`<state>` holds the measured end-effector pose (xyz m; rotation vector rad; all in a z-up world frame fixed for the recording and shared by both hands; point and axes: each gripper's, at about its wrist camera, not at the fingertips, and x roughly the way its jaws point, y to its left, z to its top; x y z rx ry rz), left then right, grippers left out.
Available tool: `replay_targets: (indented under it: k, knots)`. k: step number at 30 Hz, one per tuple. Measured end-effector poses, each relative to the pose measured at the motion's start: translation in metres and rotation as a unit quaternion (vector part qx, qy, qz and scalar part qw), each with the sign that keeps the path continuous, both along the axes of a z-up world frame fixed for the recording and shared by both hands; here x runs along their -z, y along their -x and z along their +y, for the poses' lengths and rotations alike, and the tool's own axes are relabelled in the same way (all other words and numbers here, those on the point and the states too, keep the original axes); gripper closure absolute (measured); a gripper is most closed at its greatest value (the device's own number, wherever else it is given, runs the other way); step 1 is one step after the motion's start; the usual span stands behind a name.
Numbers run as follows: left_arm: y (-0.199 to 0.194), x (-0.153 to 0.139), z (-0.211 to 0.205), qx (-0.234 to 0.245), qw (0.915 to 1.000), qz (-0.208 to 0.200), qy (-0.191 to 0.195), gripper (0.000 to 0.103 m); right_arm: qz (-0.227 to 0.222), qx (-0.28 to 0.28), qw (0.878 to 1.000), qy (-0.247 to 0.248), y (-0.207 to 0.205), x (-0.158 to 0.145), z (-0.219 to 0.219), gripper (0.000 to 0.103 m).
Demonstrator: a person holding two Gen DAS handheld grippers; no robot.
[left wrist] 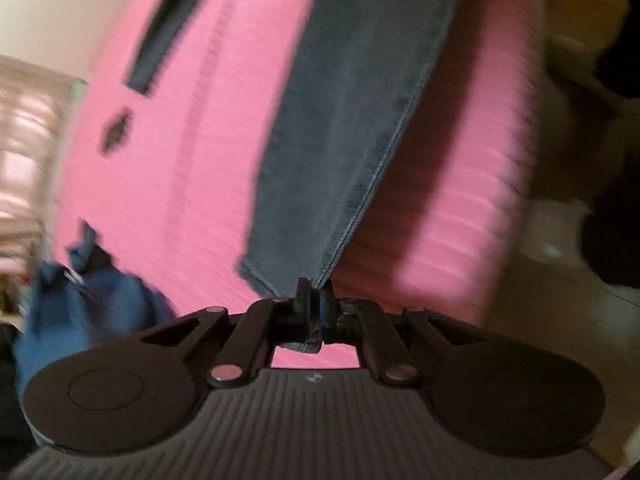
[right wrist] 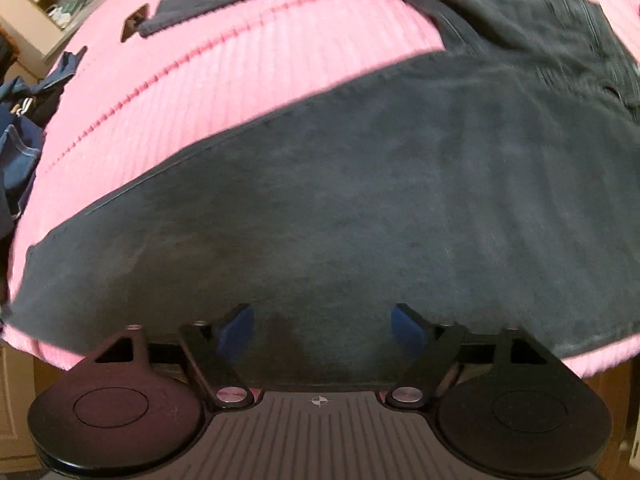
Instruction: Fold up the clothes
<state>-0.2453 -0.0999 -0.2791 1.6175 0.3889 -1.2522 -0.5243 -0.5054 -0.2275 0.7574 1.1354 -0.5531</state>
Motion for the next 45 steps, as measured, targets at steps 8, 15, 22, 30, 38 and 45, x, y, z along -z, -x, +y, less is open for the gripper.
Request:
replay_targets:
  k: [8,15,22,30,38,45]
  knots:
    - [-0.004,0.013,-0.007,-0.06,0.9969,0.004,-0.051,0.085,0.004,0.099,0.995,-0.01,0.039,-0.013,-0.035,0.02]
    - [-0.029,-0.035,-0.043,-0.107,0.9939,0.001,-0.026,0.08,0.007,0.229,0.973,0.023,0.088,-0.048,-0.08,0.02]
    - [-0.058,-0.066,-0.117,-0.047,0.9983,-0.005,0.032,0.08,-0.009,0.255,0.964,0.072,0.083,-0.091,-0.097,0.02]
    - [-0.088,-0.067,-0.227,0.023,0.9957,-0.021,0.087,0.073,-0.042,0.09,0.99,0.102,-0.012,-0.079,-0.118,0.02]
    - [-0.114,0.003,-0.39,0.079,0.9893,-0.058,0.108,0.068,-0.027,-0.087,0.984,0.153,-0.101,-0.004,-0.189,0.02]
    - [-0.151,0.068,-0.487,0.15,0.977,-0.128,0.081,0.067,-0.016,-0.103,0.982,0.16,-0.118,0.03,-0.23,0.02]
